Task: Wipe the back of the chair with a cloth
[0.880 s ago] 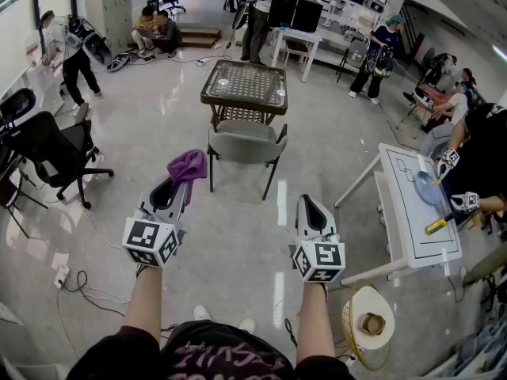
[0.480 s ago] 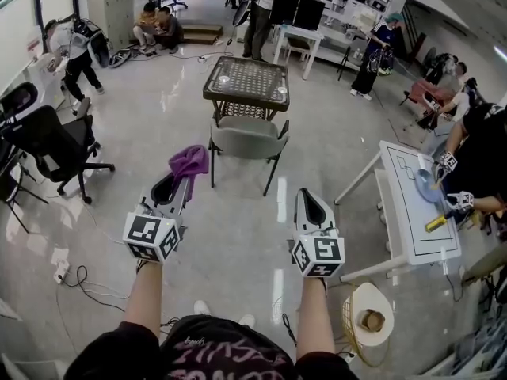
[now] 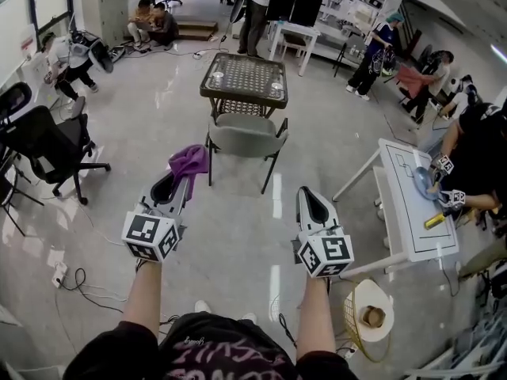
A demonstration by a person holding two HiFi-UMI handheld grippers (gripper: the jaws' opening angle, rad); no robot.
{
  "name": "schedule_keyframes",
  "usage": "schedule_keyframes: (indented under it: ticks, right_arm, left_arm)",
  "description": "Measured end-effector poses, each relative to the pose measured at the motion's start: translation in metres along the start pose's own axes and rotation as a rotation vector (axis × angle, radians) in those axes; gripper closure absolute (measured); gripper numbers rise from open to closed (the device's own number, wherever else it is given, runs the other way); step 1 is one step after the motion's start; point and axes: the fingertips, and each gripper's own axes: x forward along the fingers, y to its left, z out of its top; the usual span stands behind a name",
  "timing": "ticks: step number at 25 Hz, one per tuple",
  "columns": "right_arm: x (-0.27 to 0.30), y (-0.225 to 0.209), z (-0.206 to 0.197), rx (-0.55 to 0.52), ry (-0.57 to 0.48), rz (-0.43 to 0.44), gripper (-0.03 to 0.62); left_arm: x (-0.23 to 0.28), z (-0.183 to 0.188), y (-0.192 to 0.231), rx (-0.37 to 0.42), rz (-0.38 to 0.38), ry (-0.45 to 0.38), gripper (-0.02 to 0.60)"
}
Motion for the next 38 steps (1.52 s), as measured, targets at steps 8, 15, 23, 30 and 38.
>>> schedule_keyframes:
  ticks: [8, 15, 23, 30, 38]
  right_arm:
    - [0.011, 0.011, -0.02, -0.015, 0.047, -0.023, 0.567]
    - [0.045, -0.005, -0.043, -0.035, 0.107, -0.064, 0.568]
    - [0.114, -0.054, -0.069, -0.058, 0.129, -0.05, 0.568]
    - [0.178, -0.128, -0.092, -0.051, 0.15, 0.01, 0.568]
    - [0.234, -0.197, -0.12, -0.033, 0.189, 0.092, 0.566]
  left_arm:
    - [0.007, -0.018, 0.021, -0.02, -0.033, 0.013, 0.503]
    - [0.035, -0.035, 0.036, -0.032, -0.03, 0.038, 0.503]
    - [0.108, -0.061, 0.037, -0.022, -0.007, 0.077, 0.503]
    - [0.197, -0.08, 0.029, -0.018, 0.056, 0.12, 0.503]
    - [0.268, -0.096, 0.024, -0.008, 0.132, 0.155, 0.503]
